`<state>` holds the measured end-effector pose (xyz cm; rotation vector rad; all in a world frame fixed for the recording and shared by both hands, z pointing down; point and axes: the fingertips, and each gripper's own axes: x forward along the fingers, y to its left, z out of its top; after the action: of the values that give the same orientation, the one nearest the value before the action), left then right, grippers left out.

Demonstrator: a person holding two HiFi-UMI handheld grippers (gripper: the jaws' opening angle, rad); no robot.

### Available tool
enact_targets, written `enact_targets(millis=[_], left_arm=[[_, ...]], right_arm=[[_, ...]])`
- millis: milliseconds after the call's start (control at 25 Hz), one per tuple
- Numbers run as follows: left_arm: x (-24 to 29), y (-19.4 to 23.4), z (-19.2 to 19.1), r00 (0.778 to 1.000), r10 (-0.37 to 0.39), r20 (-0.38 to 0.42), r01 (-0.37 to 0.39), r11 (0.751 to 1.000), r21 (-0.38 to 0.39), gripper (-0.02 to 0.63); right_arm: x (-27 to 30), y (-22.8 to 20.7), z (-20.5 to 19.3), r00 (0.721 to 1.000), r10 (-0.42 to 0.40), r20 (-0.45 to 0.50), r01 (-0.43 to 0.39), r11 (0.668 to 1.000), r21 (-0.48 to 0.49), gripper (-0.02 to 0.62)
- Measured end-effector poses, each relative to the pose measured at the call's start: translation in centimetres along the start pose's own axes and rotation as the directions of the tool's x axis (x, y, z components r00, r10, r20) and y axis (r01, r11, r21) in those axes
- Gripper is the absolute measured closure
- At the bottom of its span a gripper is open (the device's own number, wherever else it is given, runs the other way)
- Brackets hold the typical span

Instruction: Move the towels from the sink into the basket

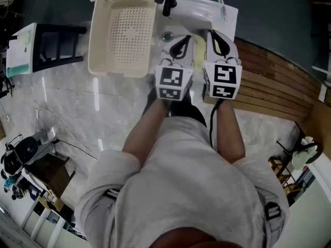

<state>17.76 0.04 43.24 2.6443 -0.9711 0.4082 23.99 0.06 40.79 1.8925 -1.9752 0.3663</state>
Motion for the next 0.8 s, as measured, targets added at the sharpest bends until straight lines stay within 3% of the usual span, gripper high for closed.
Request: enact_targets(millis=[320,800], left_arm=[[-2.4,2.6,2.6,0.996,0.073,0.058,-0.074,0.997,0.008,0.591],[-7.7,7.4,5.3,0.969,0.211,0.131,-0.211,0.977,-0.019,0.589]], right_arm=[[0.2,2.7,3.7,0.996,0.059,0.07,-0.056,0.998,-0.034,0.586],[0.4,8.7,9.4,0.969,0.177,0.171,-0.162,0.982,-0.098,0.586]])
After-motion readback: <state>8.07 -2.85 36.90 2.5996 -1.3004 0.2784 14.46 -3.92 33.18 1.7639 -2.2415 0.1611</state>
